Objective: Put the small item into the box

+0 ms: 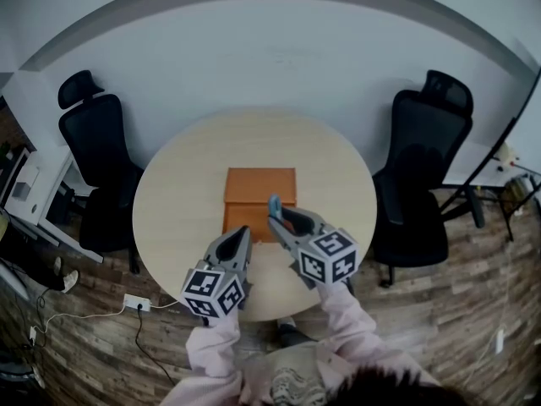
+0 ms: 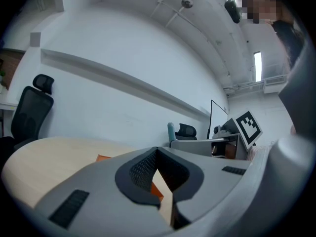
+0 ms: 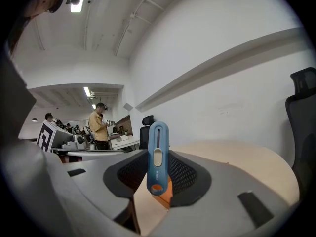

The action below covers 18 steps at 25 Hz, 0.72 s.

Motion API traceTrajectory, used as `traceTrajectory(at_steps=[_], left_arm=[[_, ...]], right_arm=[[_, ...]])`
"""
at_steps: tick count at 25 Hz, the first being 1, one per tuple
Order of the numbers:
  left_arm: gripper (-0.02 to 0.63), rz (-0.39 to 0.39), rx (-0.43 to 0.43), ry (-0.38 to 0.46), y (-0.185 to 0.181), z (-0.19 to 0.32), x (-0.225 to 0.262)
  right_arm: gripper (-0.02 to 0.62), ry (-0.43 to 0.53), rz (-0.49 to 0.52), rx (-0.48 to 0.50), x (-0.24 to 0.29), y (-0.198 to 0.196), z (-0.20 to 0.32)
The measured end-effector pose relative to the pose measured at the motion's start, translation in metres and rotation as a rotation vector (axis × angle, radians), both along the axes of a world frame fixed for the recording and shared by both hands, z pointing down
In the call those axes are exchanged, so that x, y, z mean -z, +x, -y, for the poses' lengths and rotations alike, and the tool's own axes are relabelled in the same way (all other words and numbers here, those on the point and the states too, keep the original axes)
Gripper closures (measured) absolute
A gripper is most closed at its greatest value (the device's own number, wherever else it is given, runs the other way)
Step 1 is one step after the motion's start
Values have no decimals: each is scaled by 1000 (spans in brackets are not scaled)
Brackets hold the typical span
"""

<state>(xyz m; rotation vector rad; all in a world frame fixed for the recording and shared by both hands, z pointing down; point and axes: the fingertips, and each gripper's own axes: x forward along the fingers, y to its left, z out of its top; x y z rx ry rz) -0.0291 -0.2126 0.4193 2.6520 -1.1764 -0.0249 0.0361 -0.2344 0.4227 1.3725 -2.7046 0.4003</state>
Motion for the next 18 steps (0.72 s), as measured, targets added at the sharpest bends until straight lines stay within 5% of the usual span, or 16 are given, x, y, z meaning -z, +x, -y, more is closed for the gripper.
traceTrajectory(at_steps=[18], left_arm=[[595, 0, 114, -29, 4, 57, -8]], right_arm=[[462, -37, -27, 147, -9, -5, 65]])
